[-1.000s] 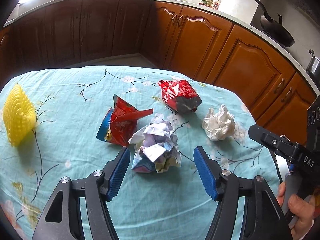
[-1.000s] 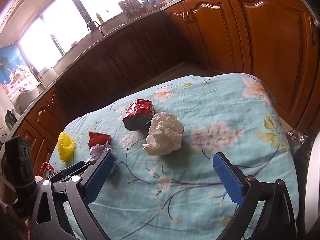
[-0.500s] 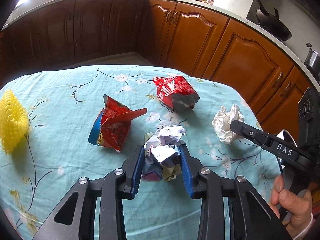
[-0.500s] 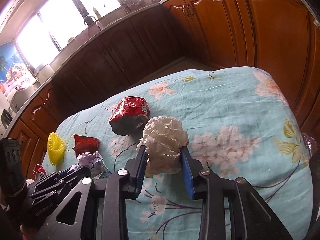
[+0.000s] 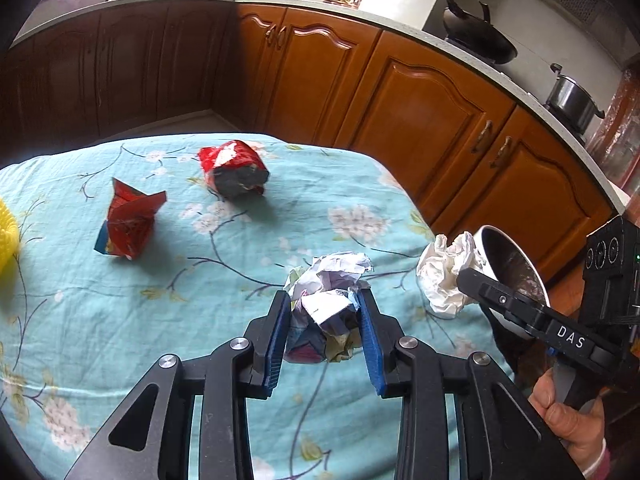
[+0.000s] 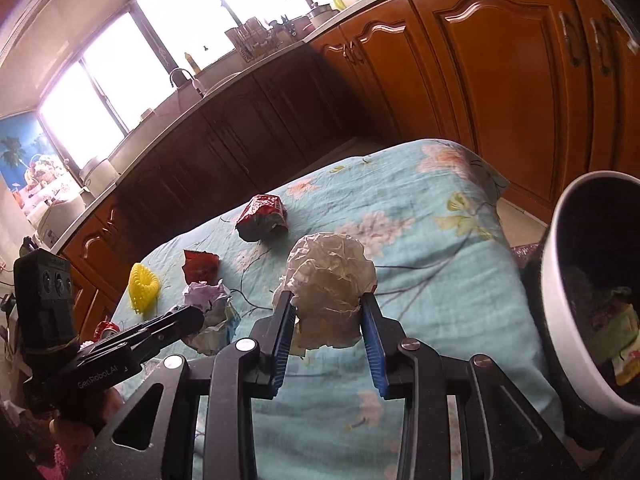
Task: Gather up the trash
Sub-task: 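Carry the paper wad and tissue over the bin and release both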
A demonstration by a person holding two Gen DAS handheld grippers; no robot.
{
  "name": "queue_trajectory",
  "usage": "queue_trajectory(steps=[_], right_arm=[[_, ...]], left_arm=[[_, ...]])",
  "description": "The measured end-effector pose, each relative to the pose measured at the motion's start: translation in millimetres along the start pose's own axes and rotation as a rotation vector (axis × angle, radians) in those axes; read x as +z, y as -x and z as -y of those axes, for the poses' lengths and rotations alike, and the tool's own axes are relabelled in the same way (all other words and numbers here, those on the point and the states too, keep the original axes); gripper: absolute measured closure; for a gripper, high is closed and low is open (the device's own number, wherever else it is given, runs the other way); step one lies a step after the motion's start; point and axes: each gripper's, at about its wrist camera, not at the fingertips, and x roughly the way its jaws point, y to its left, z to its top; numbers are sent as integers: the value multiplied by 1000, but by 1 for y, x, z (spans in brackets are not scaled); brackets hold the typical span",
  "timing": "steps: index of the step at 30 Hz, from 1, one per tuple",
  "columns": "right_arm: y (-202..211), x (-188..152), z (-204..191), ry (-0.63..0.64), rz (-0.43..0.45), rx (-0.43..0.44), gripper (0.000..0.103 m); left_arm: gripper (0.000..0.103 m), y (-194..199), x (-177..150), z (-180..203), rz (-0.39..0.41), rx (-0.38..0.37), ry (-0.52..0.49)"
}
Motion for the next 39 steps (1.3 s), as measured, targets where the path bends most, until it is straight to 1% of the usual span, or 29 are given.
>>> queue_trajectory(steps=[9, 14, 21, 32, 39], right_arm=[[58, -17, 31, -45, 61, -57, 70], [84, -23, 56, -89, 97, -95, 70], [120, -27, 89, -142, 153, -158, 70], [153, -25, 133, -196, 209, -228, 69], [156, -13, 145, -193, 220, -248, 69]], left_arm=[[70, -4, -10, 55, -38, -88, -89], [70, -6, -13, 85, -43, -117, -142], [70, -12, -11, 116, -44, -144, -195], [70, -29, -6, 162, -48, -175, -250], [70, -47, 6, 190, -52, -181, -290]])
